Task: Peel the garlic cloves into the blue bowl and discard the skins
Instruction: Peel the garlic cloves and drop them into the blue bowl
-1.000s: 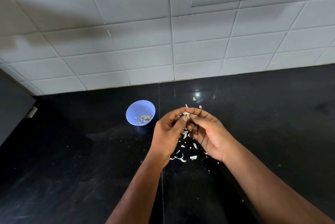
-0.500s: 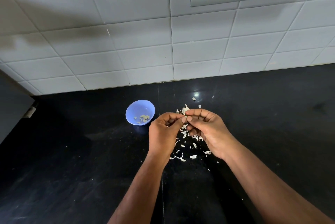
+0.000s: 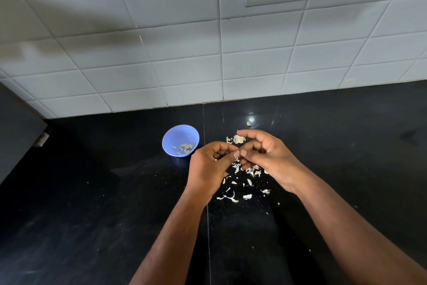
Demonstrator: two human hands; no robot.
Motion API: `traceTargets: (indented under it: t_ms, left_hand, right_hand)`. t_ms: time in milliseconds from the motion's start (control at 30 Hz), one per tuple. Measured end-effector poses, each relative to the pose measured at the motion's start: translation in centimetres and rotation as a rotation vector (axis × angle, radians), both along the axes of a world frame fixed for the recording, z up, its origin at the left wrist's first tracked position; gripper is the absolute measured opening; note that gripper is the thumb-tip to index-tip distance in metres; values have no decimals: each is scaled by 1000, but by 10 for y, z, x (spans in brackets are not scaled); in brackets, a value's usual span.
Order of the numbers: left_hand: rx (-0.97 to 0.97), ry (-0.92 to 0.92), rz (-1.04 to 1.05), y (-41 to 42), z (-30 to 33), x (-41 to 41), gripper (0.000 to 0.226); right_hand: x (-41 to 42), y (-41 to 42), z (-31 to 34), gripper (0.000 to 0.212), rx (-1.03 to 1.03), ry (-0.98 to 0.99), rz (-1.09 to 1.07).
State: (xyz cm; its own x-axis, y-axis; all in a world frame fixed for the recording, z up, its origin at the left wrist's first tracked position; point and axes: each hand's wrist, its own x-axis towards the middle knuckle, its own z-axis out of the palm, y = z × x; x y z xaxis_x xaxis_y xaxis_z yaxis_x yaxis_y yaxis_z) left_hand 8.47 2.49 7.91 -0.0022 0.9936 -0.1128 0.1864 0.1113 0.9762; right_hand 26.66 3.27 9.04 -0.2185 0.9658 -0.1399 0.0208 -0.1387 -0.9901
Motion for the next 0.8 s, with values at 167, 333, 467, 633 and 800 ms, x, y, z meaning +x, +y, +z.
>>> traceTargets:
  t_ms: [167, 333, 467, 633, 800]
  left_hand:
    - [-17, -140, 25, 0, 4, 1, 5]
    - [-4, -167, -26, 2, 3, -2, 5]
    - [51, 48, -106, 2, 0, 3, 11]
    - [157, 247, -106, 4, -5, 7, 19]
    - [172, 210, -69, 2, -9, 14, 19]
  right_hand:
    - [0, 5, 7, 46, 53, -19, 7]
    - [-3, 6, 13, 47, 75, -7, 14]
    - [-5, 6, 9, 43, 55, 9, 4]
    - [-13, 1, 0, 32, -18, 131, -98]
    - [-24, 0, -9, 21, -138, 312, -217]
